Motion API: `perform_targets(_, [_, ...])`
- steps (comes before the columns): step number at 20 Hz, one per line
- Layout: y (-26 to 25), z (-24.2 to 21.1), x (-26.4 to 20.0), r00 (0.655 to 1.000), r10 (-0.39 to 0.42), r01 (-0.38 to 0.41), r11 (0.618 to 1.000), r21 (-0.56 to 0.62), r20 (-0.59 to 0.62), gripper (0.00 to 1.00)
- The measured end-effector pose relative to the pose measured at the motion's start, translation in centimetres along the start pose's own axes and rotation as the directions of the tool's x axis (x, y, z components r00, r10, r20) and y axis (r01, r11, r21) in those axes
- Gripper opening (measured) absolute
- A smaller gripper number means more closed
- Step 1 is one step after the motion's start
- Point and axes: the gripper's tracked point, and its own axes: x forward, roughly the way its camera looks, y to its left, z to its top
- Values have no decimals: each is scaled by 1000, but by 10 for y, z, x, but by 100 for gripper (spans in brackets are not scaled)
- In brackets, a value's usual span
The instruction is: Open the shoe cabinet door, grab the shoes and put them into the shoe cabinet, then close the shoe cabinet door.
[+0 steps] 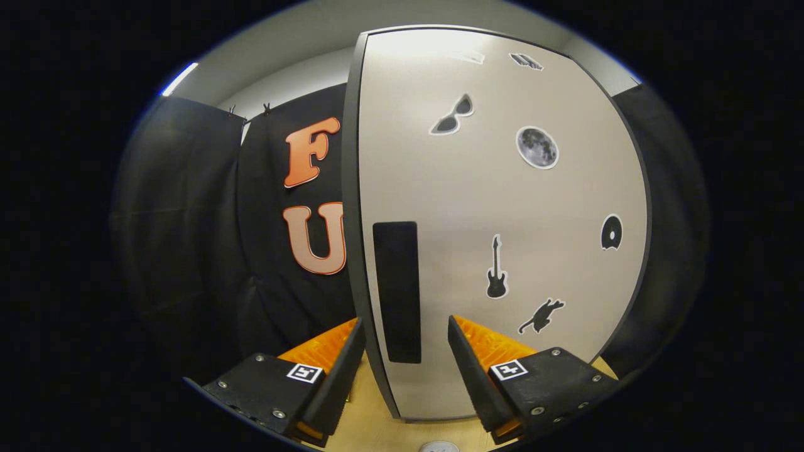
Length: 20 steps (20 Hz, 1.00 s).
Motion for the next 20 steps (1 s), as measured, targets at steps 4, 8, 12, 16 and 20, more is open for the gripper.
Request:
perform_targets(4, [1,-6,15,999,-30,31,999,30,-25,63])
perform_targets(8, [3,-6,15,999,-38,39,998,43,-26,37])
perform_targets(12, [2,-8,5,999,-36,37,998,50,-29,28])
perform_targets(16, [2,-7,-14,999,17,-16,999,38,-33,25])
perform_targets(20, [-5,-11,-39,998,44,-43,999,11,-52,25])
